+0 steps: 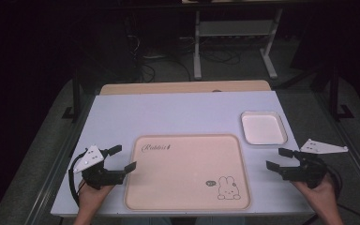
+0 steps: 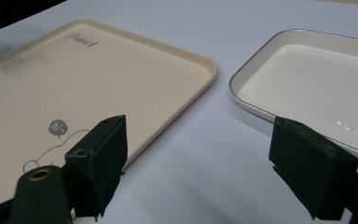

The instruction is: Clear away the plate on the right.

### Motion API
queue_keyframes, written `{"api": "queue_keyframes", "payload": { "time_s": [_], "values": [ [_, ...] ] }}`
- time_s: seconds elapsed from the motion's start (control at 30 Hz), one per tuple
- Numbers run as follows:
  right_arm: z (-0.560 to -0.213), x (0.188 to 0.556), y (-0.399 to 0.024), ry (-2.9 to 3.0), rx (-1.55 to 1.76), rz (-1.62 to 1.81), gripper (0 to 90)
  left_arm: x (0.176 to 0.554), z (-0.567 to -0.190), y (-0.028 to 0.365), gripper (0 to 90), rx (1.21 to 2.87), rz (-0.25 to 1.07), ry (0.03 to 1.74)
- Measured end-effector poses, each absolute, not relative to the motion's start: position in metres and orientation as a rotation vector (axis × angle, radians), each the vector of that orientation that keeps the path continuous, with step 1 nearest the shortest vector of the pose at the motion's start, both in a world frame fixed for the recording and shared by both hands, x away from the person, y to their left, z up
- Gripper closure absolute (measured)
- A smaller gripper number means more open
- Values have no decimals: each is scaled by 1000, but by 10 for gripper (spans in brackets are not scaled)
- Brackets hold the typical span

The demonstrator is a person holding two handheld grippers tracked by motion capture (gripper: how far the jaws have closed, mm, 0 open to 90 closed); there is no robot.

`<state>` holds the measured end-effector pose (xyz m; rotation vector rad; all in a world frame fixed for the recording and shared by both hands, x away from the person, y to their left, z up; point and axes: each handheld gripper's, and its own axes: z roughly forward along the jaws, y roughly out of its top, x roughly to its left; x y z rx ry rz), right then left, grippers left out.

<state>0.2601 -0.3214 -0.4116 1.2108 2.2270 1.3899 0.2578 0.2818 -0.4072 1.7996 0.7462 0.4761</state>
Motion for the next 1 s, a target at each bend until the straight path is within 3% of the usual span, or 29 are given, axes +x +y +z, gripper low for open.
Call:
{"api": "queue_keyframes", "payload": {
  "time_s": [0.43,1.0],
  "values": [
    [-402,275,-359,2252,1302,1390,192,257,-406,282,154,1801,484,746],
    [-389,344,-418,2225,1599,1432,206,259,-408,282,154,1813,484,753]
  ]
}}
